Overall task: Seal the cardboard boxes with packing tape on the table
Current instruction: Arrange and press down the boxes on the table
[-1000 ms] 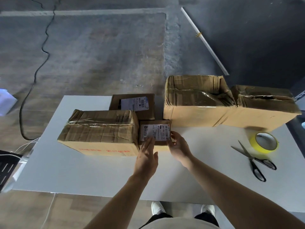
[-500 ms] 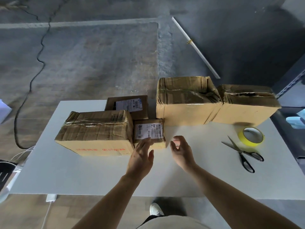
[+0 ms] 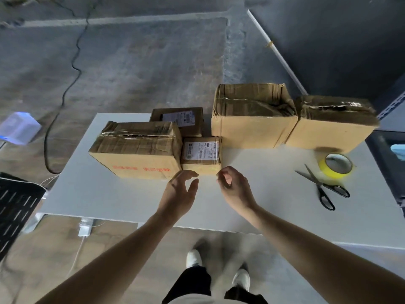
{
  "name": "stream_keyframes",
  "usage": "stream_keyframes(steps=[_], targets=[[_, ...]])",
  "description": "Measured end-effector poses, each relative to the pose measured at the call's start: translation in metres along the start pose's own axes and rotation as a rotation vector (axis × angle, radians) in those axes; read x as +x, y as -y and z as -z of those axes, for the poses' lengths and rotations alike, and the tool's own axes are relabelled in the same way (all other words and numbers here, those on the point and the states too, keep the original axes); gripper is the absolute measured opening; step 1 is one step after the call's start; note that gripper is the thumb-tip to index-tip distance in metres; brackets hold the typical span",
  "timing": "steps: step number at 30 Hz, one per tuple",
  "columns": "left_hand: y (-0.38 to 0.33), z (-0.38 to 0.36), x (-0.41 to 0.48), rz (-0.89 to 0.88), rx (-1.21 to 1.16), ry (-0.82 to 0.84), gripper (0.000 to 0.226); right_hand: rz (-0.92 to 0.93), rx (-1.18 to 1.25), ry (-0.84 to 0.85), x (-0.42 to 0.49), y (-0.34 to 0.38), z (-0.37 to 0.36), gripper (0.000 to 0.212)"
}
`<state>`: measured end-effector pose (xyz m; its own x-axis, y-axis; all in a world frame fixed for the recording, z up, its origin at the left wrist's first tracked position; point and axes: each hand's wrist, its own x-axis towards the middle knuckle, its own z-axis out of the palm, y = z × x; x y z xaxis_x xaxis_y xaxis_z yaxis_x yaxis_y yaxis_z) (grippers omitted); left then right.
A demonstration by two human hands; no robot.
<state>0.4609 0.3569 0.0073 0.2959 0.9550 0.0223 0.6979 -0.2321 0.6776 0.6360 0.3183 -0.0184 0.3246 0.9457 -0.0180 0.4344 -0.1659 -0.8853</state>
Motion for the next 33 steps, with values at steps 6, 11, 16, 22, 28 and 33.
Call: stream_keyframes(steps=[6,11,16,22,28,33], targets=[[0.024,0.026,0.006,-0.001,-0.052,-0.111,0.021,-0.002,0.005,-0.012,0.006,0.024,-0.028,0.008],[0.053,0.061,0.021,-0.041,-0.087,-0.156,0.021,0.006,-0.018,-0.031,0.022,0.056,-0.064,0.011],[0.086,0.109,0.051,-0.136,-0.089,-0.228,0.017,-0.002,0.005,-0.087,0.047,0.086,-0.1,0.007],[0.137,0.158,0.103,-0.295,0.044,-0.344,0.015,-0.028,-0.052,-0.154,0.072,0.1,-0.13,0.032],[0.173,0.18,0.14,-0.146,0.078,-0.177,0.041,-0.049,-0.051,-0.176,0.082,0.109,-0.138,0.028],[0.177,0.189,0.159,-0.208,0.064,-0.116,0.025,-0.099,-0.091,-0.231,0.09,0.109,-0.141,0.03]])
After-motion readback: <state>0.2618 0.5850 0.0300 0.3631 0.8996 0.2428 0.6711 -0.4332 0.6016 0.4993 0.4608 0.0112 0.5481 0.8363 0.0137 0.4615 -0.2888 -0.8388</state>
